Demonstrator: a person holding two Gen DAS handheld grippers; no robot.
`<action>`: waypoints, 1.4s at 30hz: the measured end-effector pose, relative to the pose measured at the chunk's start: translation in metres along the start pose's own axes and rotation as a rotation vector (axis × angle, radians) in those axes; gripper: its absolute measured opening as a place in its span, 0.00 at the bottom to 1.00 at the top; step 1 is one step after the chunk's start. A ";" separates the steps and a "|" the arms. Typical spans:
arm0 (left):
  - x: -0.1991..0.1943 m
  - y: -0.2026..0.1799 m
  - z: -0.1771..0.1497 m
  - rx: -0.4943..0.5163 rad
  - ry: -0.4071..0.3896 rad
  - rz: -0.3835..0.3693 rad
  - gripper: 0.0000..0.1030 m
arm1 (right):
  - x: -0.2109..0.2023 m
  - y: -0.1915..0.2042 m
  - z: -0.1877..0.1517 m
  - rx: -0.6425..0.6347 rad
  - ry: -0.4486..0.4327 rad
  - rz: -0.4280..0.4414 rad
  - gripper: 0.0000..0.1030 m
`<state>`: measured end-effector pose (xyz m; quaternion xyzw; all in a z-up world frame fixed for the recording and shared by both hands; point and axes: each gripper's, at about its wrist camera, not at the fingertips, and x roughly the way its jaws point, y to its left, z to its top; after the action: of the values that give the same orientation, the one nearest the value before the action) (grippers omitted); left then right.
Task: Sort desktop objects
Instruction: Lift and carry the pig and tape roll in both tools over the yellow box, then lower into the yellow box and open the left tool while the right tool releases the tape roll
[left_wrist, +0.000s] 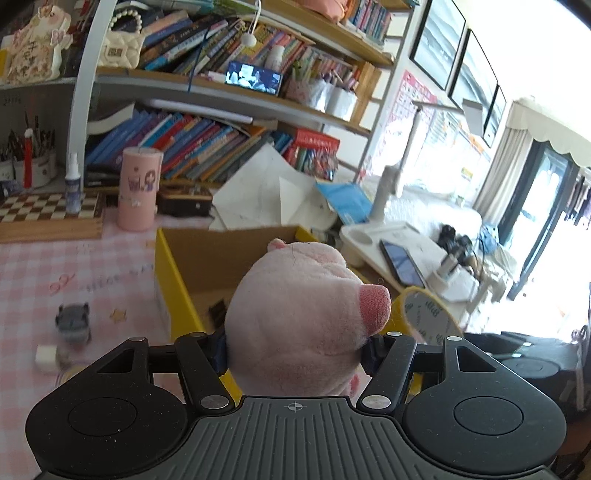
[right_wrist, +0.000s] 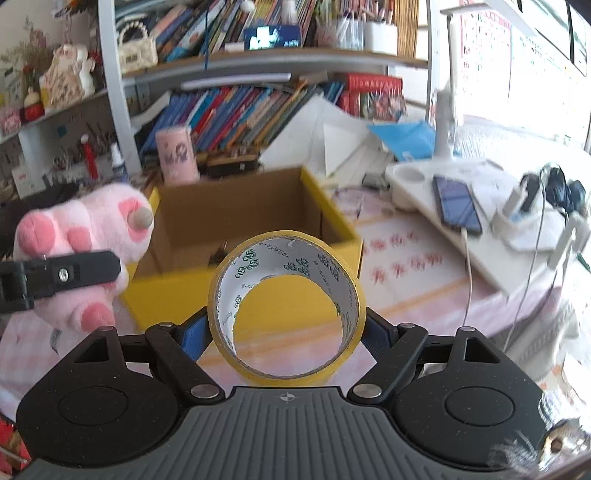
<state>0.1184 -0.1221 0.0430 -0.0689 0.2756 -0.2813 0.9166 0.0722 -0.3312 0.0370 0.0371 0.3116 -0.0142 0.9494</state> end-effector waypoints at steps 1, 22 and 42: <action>0.004 -0.001 0.002 0.001 -0.006 0.006 0.62 | 0.003 -0.004 0.007 -0.003 -0.011 0.004 0.78; 0.106 0.006 0.013 0.007 0.091 0.175 0.62 | 0.106 -0.029 0.090 -0.185 -0.009 0.145 0.78; 0.141 -0.003 0.006 0.162 0.215 0.261 0.68 | 0.216 0.005 0.116 -0.373 0.213 0.296 0.78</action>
<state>0.2180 -0.2029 -0.0167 0.0718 0.3551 -0.1868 0.9132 0.3146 -0.3365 0.0022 -0.0920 0.3981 0.1867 0.8934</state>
